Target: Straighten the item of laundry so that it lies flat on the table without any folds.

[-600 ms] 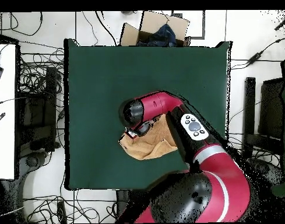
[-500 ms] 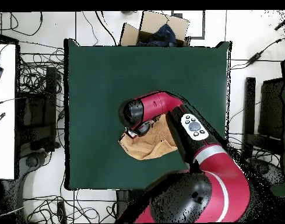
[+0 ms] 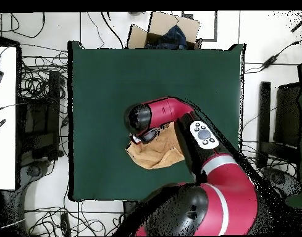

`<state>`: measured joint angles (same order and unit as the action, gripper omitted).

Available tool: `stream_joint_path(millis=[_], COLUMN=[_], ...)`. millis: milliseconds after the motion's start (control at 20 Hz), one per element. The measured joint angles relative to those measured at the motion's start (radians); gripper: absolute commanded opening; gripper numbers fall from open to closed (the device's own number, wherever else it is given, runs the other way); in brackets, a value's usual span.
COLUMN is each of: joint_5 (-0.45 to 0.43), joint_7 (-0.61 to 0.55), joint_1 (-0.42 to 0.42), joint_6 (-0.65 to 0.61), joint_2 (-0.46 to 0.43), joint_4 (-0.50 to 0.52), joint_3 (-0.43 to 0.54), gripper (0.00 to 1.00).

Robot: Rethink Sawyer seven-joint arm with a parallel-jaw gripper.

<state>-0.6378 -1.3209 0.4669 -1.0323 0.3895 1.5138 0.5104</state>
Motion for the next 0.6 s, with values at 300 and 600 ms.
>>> stream_joint_path(millis=[300,600], joint_5=[0.032,0.042], joint_7=[-0.014,-0.014], joint_1=[-0.038,-0.071], joint_6=[0.001,0.018], joint_2=[0.01,0.008], joint_4=[0.0,-0.001], joint_3=[-0.038,-0.07], gripper=[0.0,0.0])
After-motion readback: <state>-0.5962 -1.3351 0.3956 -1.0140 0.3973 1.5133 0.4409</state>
